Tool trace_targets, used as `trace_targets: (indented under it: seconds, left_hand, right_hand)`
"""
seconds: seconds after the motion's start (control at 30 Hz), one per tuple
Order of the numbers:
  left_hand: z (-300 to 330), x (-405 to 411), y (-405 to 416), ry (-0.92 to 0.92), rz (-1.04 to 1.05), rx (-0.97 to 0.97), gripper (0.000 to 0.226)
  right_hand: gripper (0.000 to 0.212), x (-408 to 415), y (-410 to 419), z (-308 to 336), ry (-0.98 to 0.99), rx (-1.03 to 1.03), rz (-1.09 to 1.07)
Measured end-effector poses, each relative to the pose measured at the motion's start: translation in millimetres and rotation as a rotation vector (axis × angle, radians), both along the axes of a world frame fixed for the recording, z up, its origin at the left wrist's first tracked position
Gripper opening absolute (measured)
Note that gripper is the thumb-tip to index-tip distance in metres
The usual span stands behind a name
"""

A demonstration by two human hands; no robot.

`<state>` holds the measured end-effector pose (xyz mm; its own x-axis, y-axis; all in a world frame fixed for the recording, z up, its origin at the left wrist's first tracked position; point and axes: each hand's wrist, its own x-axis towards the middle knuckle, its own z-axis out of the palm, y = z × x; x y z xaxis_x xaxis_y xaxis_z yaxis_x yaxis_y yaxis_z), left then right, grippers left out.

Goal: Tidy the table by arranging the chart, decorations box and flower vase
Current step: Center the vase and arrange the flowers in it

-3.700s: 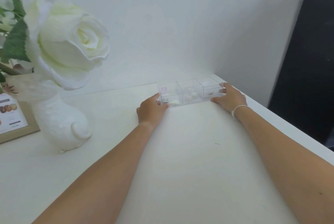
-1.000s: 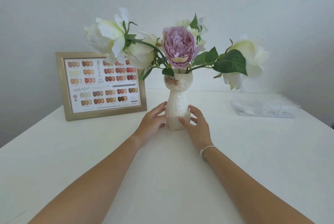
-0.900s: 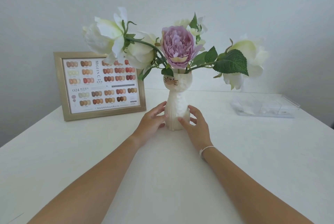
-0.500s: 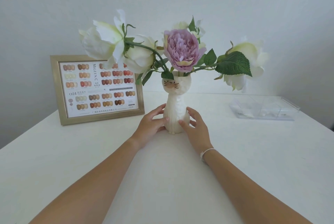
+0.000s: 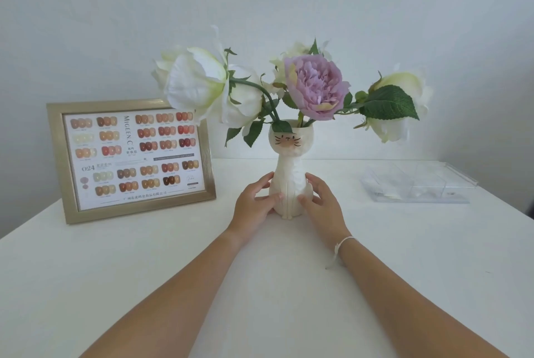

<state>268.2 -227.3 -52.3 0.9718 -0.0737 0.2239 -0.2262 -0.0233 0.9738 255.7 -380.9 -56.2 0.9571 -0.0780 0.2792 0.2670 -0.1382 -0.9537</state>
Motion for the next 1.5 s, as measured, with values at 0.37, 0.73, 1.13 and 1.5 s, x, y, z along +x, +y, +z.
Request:
trace_targets:
  seconds: [0.37, 0.73, 1.13, 1.5]
  left_hand:
    - [1, 53, -36, -0.024, 0.066, 0.017, 0.051]
    - [-2, 98, -49, -0.051, 0.127, 0.008, 0.049]
    - [-4, 116, -52, -0.067, 0.154, -0.001, 0.046]
    - [-4, 115, -53, -0.069, 0.159, 0.006, 0.047]
  right_hand:
    - [0.04, 60, -32, 2, -0.001, -0.025, 0.003]
    - [0.039, 111, -42, 3, -0.01, -0.103, 0.004]
    - [0.041, 132, -45, -1, 0.007, -0.129, -0.006]
    - [0.044, 133, -46, -1, 0.009, -0.125, 0.013]
